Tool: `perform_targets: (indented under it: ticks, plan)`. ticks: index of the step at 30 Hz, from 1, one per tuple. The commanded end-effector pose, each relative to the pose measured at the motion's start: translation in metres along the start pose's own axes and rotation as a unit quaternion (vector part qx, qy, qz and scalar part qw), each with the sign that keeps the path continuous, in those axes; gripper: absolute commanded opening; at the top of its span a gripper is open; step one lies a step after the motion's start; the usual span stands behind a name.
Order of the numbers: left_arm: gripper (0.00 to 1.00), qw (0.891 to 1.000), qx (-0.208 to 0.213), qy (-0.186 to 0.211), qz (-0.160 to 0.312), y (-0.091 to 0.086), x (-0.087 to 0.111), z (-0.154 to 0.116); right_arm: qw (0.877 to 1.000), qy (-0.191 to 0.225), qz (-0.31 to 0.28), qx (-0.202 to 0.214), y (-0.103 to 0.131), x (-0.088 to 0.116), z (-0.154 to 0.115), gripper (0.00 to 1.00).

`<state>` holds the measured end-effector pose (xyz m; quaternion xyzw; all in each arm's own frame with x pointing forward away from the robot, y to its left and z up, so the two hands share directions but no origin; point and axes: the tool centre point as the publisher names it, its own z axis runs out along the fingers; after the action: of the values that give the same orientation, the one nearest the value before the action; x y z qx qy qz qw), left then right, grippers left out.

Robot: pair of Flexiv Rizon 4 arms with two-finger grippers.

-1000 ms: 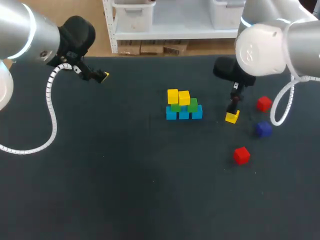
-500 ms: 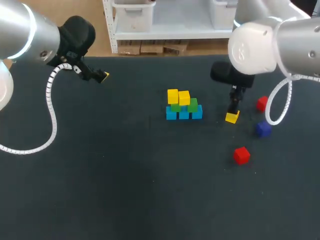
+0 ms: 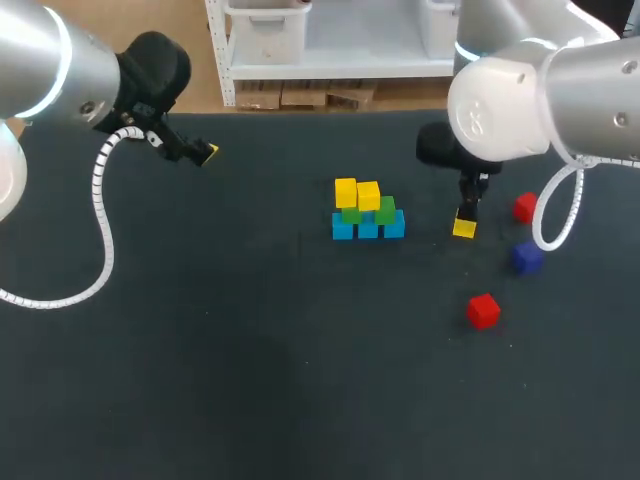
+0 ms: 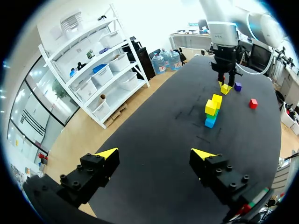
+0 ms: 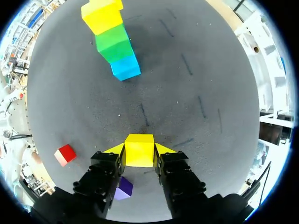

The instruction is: Place the blue cubes, place green cubes on the blue cubes, place the yellow cubes on the green cubes, then place the red cubes on the yellow cubes, and place purple cube on the red cubes.

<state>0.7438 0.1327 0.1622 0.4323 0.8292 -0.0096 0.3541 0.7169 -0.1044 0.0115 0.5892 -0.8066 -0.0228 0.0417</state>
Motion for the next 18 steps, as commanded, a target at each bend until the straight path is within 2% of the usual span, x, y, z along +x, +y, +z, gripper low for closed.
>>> perform_targets:
  ticks: [1, 10, 18]
  plan:
    - [1.0, 1.0, 0.004, -0.002, 0.002, 0.002, 0.001, 0.0, 0.999, -0.014, -0.01, 0.035, 0.009, 0.005, -0.021, 0.0]
    - [1.0, 1.0, 0.004, -0.002, 0.002, 0.002, 0.001, 0.0, 0.995, -0.046, -0.051, 0.078, 0.006, -0.003, -0.062, 0.0]
    - [1.0, 1.0, 0.004, -0.002, 0.002, 0.002, 0.001, 0.0, 0.992, -0.049, -0.084, 0.084, 0.006, -0.027, -0.066, 0.0]
